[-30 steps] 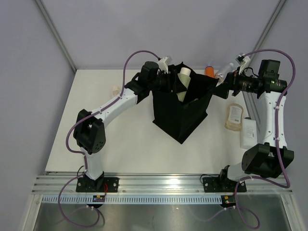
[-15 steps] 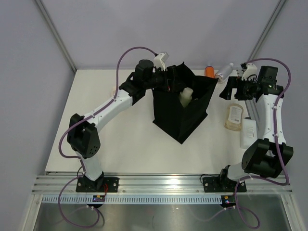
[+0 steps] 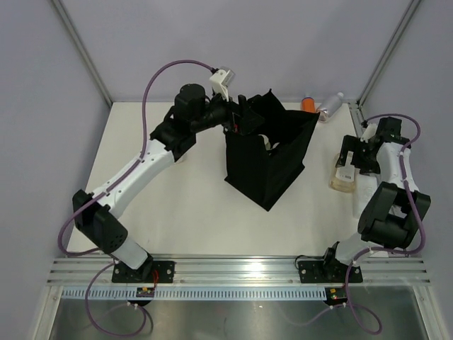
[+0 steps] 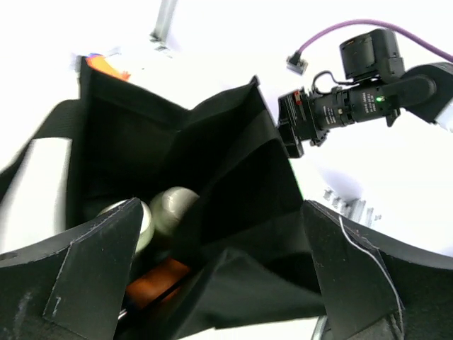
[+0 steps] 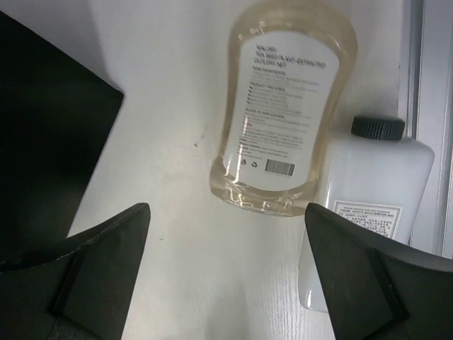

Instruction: Place the personal care products into the canvas bag

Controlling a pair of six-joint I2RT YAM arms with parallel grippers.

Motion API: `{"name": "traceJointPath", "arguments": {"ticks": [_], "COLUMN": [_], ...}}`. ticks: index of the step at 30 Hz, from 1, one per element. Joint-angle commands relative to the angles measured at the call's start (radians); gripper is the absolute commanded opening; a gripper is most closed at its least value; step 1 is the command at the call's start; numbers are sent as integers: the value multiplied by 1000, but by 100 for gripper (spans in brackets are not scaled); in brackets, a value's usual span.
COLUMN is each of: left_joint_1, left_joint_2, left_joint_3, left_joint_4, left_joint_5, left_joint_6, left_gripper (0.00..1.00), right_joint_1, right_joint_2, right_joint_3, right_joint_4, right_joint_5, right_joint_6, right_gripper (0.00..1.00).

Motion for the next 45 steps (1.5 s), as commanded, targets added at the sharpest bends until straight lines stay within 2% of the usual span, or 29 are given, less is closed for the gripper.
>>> {"name": "traceJointPath", "arguments": {"ticks": [1,4,7,11,14,18,21,27,33,38,45], "left_joint_1": [7,21,36,47,50,52,53,53,53,53,53], "left_joint_2": [-151,-260,-413,-627,-788,-960,-1063,-1196,-1179,-1166,-1179], "left_joint_3": [-1,-45,-191,-471,-641,-824,-913,-1006,-1003,-1012,-1024], "left_joint_4": [-69,-136,-152,-159,-182,-213,-259,-293,-323,-340,-340], "left_joint_5": [-99,-185,-301,-430,-525,-603,-648,-702,-700,-696,-689], "left_joint_6": [146,198,226,223,185,59,-22,-122,-165,-200,-210], "left_gripper": [99,99,99,99,99,99,99,99,99,99,99], "right_joint_1": [0,0,0,5,18,58,100,129,189,196,193], "right_joint_2": [49,127,213,350,474,529,549,576,628,658,585], "right_joint_3": [-26,4,70,175,248,296,331,357,400,433,456], "right_joint_4": [76,97,120,122,102,77,28,-70,-172,-248,-271], "right_joint_5": [155,191,189,199,208,185,243,327,407,410,305], "right_joint_6": [35,38,32,26,-2,-36,-48,-80,-181,-255,-353], "right_gripper": [99,100,99,99,99,100,100,99,99,100,100]}}
